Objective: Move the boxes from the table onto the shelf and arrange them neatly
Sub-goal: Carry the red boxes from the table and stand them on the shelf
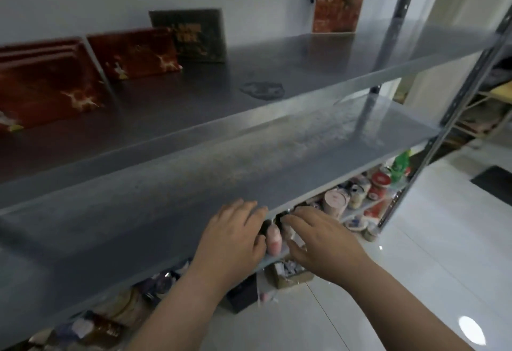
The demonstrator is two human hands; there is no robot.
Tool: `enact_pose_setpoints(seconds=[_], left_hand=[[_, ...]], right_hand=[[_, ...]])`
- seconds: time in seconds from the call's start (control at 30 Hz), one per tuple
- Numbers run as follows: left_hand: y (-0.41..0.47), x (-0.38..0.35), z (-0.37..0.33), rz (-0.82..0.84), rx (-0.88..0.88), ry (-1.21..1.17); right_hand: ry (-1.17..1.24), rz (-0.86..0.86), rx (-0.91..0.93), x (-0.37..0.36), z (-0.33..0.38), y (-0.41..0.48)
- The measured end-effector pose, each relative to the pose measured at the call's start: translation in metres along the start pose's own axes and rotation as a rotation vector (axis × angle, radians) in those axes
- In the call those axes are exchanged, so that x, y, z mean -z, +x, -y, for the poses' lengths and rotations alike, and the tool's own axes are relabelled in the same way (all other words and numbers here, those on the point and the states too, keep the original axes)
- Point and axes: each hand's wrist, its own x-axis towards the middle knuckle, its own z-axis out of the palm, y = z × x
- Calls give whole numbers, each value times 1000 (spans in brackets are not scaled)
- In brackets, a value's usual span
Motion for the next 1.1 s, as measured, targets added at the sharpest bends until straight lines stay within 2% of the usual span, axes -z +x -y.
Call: enact_pose_setpoints(seconds=[0.27, 0.53, 0.8, 1.1], left_hand=[[43, -76, -93, 243, -74, -48], [92, -146, -176, 447, -393, -50], [136, -197, -254, 550, -860, -85], [137, -215, -356, 566, -1339, -165]], right_hand=[[9, 192, -215, -18, -108, -79], [98, 225, -605, -27, -167, -185], [56, 181, -1091, -9, -163, -268], [-22, 18, -1676, 17, -99, -354]])
